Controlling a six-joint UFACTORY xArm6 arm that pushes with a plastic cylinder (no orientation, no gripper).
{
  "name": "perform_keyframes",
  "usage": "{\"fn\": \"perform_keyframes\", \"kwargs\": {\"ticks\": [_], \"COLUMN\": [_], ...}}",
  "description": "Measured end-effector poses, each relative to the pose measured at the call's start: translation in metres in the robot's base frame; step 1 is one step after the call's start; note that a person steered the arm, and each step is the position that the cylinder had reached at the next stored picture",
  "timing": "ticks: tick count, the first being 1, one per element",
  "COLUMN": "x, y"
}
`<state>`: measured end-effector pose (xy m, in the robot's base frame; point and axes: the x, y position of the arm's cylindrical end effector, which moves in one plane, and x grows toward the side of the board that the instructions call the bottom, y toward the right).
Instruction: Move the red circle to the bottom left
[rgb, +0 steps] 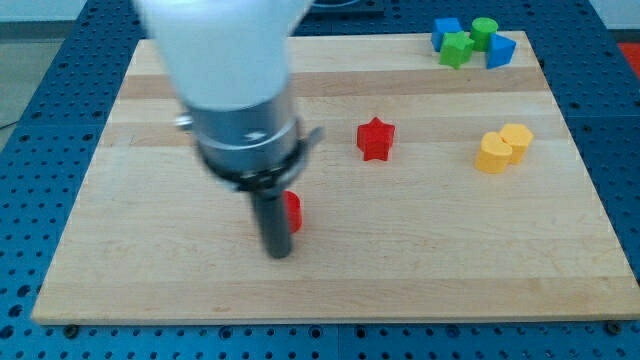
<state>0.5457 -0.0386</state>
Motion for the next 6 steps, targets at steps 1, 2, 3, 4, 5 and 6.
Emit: {"fn": "perform_keyframes", "kwargs": {"ticks": [1, 2, 3, 4, 5, 6], "x": [-0.033, -0.052, -0.048, -0.023, -0.023, -0.022], "y": [0.073, 0.055, -0.035, -0.11, -0.107, -0.072]}}
